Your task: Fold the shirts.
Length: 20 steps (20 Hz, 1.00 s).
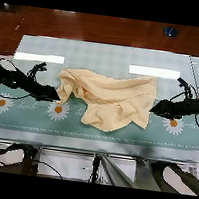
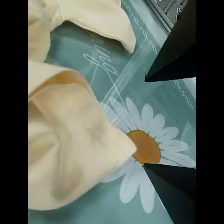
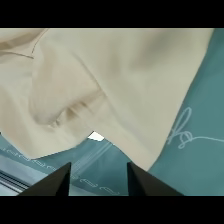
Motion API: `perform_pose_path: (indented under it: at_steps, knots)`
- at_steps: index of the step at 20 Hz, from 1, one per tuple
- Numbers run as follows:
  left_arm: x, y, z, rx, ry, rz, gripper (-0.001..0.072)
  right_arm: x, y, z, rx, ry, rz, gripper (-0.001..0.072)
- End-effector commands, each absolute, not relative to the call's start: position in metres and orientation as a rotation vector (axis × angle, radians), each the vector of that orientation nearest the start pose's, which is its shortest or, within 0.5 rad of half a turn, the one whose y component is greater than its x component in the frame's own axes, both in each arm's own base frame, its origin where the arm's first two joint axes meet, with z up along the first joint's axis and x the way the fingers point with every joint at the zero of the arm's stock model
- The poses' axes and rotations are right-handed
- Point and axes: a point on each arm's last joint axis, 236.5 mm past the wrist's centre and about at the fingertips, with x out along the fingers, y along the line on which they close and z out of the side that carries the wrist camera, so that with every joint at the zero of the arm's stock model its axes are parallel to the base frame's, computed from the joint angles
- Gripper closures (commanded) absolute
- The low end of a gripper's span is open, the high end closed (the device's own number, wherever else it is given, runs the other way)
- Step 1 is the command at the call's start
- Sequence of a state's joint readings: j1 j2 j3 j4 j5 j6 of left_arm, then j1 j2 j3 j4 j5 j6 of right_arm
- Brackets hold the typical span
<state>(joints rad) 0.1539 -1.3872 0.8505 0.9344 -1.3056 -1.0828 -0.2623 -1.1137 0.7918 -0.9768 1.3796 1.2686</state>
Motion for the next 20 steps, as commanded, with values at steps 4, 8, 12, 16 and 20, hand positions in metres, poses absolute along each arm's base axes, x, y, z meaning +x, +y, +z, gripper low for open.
perform_pose_path:
  at_steps: [4, 8, 12, 16, 20]
  knots:
    - [0.278, -0.105, -0.102, -0.456, 1.649, -0.555, 0.0083, 0.263, 0.076, -0.011, 0.596, 1.474, 0.420, 0.0281]
    - [0.298, -0.103, -0.111, -0.516, 1.605, -0.435, 0.0186, 0.262, 0.080, -0.008, 0.614, 1.476, 0.435, 0.0281]
    - [0.306, -0.111, -0.106, -0.558, 1.570, -0.448, 0.0679, 0.254, 0.086, -0.004, 0.627, 1.506, 0.470, 0.0281]
    - [0.294, -0.116, -0.100, -0.531, 1.599, -0.524, 0.0680, 0.231, 0.092, -0.019, 0.650, 1.576, 0.489, 0.0225]
    - [0.289, -0.118, -0.091, -0.504, 1.594, -0.573, 0.0680, 0.190, 0.107, -0.056, 0.750, 1.676, 0.472, 0.0225]
